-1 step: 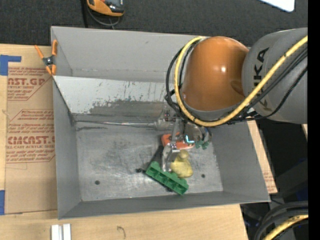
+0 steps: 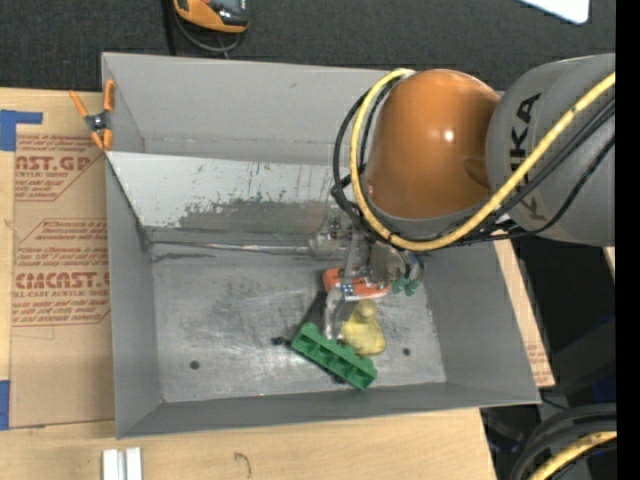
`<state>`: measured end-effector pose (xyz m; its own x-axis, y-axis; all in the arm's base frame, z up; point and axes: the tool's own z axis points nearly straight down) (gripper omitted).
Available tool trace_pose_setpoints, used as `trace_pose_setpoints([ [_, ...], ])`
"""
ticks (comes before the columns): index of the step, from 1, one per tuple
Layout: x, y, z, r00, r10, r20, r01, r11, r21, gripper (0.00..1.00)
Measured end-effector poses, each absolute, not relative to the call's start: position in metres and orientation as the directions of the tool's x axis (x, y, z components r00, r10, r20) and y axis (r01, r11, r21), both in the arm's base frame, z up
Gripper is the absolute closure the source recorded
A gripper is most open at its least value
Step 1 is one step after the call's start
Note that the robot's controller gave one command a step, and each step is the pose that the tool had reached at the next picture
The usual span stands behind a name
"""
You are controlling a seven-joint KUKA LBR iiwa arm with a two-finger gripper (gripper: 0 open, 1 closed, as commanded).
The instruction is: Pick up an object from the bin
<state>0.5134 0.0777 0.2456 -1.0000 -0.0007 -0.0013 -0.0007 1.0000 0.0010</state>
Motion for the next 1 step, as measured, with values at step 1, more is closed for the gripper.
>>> trace_pose_setpoints([
  [1,0.5063,0.0447,0.1791,-1.0,-0.017,-0.006,-0.017,1.0,0.001,0.0],
])
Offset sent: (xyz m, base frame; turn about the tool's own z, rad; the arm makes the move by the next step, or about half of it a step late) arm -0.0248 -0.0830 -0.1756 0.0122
